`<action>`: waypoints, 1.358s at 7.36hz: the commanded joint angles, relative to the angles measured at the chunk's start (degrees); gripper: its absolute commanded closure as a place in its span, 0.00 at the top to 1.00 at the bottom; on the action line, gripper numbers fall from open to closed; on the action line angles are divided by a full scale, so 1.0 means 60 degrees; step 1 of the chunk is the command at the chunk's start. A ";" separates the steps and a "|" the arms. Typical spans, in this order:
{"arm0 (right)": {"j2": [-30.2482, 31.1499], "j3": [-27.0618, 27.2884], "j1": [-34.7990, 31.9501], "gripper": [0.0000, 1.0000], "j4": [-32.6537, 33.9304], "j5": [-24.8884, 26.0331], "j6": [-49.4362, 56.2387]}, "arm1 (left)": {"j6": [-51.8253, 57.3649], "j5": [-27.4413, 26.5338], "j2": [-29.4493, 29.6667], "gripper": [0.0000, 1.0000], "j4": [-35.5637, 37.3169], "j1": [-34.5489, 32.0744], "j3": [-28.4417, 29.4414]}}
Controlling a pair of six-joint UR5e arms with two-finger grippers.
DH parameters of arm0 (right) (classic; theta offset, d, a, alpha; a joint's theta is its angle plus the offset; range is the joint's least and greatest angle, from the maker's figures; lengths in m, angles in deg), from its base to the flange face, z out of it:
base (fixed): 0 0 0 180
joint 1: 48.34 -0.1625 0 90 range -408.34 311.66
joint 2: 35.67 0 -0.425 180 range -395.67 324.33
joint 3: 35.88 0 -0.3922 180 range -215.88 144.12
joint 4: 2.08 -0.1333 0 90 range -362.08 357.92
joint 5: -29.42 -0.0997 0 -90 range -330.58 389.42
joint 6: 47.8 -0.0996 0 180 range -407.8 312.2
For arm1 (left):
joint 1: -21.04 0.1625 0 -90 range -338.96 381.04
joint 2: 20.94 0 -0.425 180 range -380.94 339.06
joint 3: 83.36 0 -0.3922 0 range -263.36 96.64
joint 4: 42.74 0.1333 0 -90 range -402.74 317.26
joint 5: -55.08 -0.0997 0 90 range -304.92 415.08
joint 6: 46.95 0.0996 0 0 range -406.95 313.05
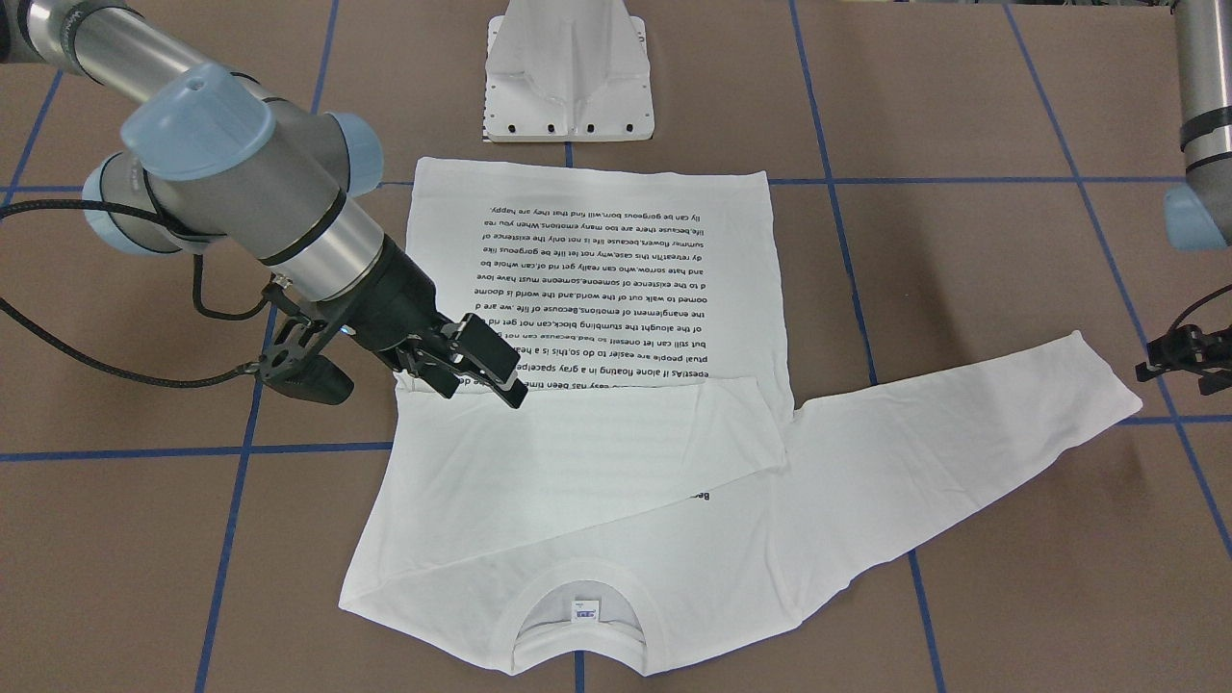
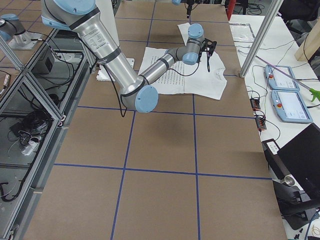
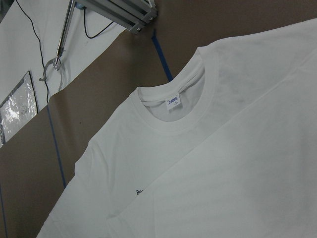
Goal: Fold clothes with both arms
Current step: 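Carry the held sleeve across the shirt and lay it down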
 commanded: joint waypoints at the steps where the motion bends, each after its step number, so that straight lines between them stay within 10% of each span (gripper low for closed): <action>1: 0.0266 0.0135 -0.0051 0.98 -0.0018 -0.0039 0.0004 | -0.0036 -0.0063 0.0060 0.83 -0.0169 0.0545 0.0434; 10: 0.0324 0.0370 -0.0051 0.98 -0.0003 -0.0010 0.0004 | -0.0022 -0.0619 0.0251 0.65 -0.0386 0.0709 0.0932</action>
